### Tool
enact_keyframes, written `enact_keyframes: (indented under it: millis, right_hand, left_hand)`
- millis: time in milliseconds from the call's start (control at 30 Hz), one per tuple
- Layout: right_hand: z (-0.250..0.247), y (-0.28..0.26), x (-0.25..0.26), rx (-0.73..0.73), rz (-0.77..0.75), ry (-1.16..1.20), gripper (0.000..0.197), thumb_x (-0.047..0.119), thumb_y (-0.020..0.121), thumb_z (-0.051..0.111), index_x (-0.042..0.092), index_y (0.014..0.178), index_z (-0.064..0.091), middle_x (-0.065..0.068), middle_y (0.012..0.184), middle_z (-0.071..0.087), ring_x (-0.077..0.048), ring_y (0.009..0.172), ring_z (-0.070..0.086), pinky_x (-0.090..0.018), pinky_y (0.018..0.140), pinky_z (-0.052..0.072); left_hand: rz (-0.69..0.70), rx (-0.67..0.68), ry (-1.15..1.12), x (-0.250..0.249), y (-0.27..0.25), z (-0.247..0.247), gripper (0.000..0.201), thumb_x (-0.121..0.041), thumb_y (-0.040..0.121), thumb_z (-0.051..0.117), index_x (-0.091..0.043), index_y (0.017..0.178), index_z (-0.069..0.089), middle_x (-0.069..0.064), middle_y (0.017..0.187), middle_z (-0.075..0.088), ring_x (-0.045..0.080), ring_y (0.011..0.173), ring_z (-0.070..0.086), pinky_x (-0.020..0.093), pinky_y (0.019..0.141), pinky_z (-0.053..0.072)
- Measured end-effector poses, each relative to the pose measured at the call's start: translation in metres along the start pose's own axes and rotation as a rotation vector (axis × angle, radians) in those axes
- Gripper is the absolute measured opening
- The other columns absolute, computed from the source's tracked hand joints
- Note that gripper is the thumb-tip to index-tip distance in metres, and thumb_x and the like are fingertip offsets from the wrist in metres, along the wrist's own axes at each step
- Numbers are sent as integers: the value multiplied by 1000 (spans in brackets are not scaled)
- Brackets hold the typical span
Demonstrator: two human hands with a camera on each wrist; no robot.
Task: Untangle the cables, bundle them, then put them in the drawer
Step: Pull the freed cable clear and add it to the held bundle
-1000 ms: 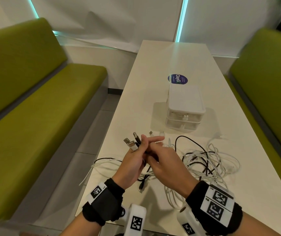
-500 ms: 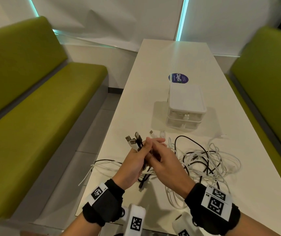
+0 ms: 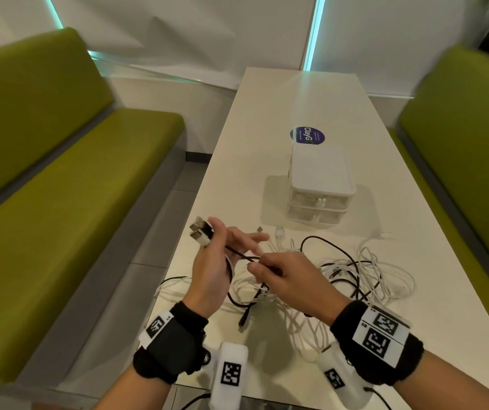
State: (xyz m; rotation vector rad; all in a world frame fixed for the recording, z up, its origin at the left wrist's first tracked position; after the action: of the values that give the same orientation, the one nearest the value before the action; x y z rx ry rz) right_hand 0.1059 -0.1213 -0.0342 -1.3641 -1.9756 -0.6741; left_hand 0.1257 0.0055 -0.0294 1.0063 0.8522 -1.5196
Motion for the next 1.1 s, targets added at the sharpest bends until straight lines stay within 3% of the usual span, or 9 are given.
enact_keyframes:
  millis: [100,167,300,433,633,800,900,967,1100]
  right_hand:
    - [-3,-1,-13,53,-8,-177,48,54,95,48,23,58,45,4,50,45,-11,51,45,-21,51,29]
    - [-5,-4,-18,63,-2,-194,48,52,96,49,25,57,39,5,50,40,-11,51,42,-21,51,29]
    - [-11,-5,-19,43,5,-257,46,44,97,54,35,56,34,9,50,41,-5,54,45,-19,52,29]
    - [-14,-4,-14,11,-34,-356,34,43,95,57,30,65,49,12,57,45,-10,60,43,-28,59,32]
    - [-12,-9,-11,34,-54,-396,23,48,92,58,27,88,66,11,69,57,-11,65,52,-31,62,45]
    - [-15,-12,-15,-25,-21,-284,42,59,90,52,23,70,56,6,58,55,-10,55,50,-28,55,40]
    - [-19,-10,-8,-64,-41,-252,51,64,90,48,22,62,44,4,52,48,-14,52,46,-25,52,33]
    - [-23,-9,-9,-82,-36,-248,55,69,88,43,20,62,42,2,53,47,-16,53,45,-28,54,36]
    - [-28,-11,-14,-96,-28,-195,46,54,95,46,19,65,43,4,54,44,-15,55,43,-29,56,36]
  left_hand:
    - [35,-59,-202,-21,4,-12,66,-58,96,23,-11,54,43,-1,39,30,16,40,40,28,56,49]
    - [45,-48,-245,-35,7,-20,64,-58,96,25,-13,53,42,-5,38,24,9,35,22,23,41,31]
    - [54,42,261,-37,4,-16,64,-50,98,29,-3,64,56,5,49,47,10,39,27,21,42,24]
    - [41,226,757,-8,0,-2,31,-24,102,45,-12,102,73,-5,100,72,-10,65,59,9,64,46]
    - [-81,363,1231,15,-5,5,46,-35,99,48,-22,55,46,0,60,56,18,57,45,35,60,34]
    - [-83,233,988,2,0,0,66,-68,81,47,-6,69,66,16,69,65,31,65,56,48,70,46]
    - [-44,185,733,-8,2,-2,59,-59,90,52,-8,65,67,7,62,61,10,59,56,32,66,54]
    - [-9,118,560,-20,2,-3,50,-35,99,47,-3,64,62,1,57,58,1,46,47,11,48,41]
    - [10,-19,268,-36,6,-20,43,-37,98,49,-2,73,54,-1,51,53,5,39,29,19,39,20]
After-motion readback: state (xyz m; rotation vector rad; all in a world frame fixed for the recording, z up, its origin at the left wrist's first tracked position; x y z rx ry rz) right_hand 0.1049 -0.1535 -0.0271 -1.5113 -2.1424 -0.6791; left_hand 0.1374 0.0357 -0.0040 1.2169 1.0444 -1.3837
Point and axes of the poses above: each hand's wrist, its own y-axis towards the middle knuckle, its own z-axis out of the palm, x = y × z, the point moved 5 cm from there along y, towards the middle knuckle
